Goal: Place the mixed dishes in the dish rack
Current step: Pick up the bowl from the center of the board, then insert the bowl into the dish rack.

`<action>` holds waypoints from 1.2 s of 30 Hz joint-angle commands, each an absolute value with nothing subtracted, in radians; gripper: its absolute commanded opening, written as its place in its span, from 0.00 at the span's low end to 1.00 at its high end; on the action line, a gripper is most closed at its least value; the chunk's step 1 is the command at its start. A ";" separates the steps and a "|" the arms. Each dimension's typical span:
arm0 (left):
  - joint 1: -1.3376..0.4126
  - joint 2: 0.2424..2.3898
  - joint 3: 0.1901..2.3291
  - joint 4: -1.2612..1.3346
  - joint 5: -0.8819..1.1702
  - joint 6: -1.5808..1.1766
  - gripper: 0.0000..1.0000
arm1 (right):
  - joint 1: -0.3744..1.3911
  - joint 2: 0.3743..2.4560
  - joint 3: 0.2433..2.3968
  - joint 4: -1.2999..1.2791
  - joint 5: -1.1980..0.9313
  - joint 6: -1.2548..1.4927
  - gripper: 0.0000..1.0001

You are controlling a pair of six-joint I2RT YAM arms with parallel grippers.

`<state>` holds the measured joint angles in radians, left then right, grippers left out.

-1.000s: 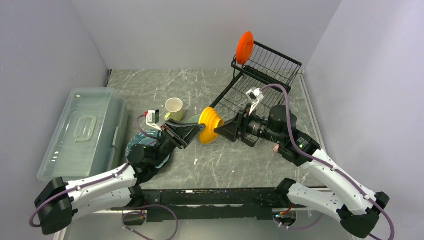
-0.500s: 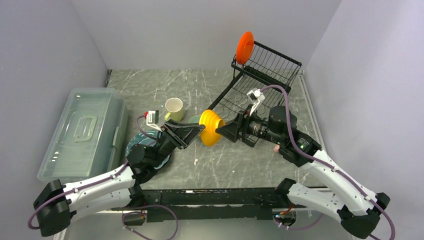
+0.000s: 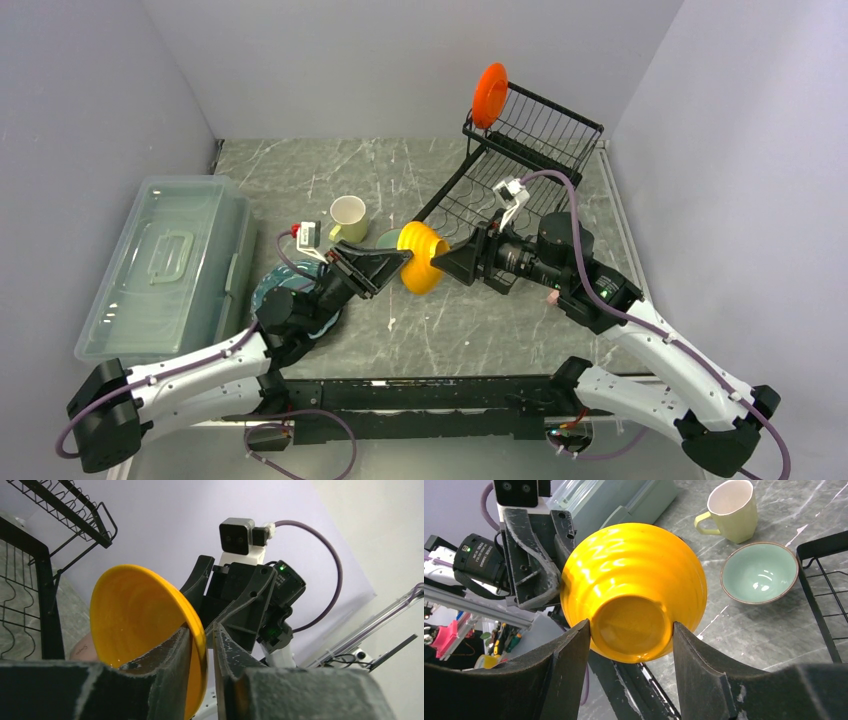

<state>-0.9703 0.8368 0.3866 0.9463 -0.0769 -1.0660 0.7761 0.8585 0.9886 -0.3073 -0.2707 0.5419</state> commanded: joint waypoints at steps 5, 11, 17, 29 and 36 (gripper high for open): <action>-0.974 0.861 0.415 0.979 -0.057 -1.046 0.09 | 0.780 0.847 1.032 -0.265 -0.272 0.534 0.24; -0.973 0.861 0.411 0.993 -0.063 -1.046 0.00 | 0.781 0.837 1.033 -0.285 -0.257 0.525 0.27; -0.973 0.872 0.405 1.012 -0.083 -1.043 0.00 | 0.781 0.808 1.029 -0.331 -0.202 0.509 0.61; -0.956 1.058 0.444 1.139 -0.076 -1.058 0.00 | 0.781 0.687 1.066 -0.526 -0.029 0.475 0.94; -0.879 1.408 0.534 1.469 -0.002 -1.191 0.00 | 0.781 0.623 1.102 -0.638 0.038 0.482 0.94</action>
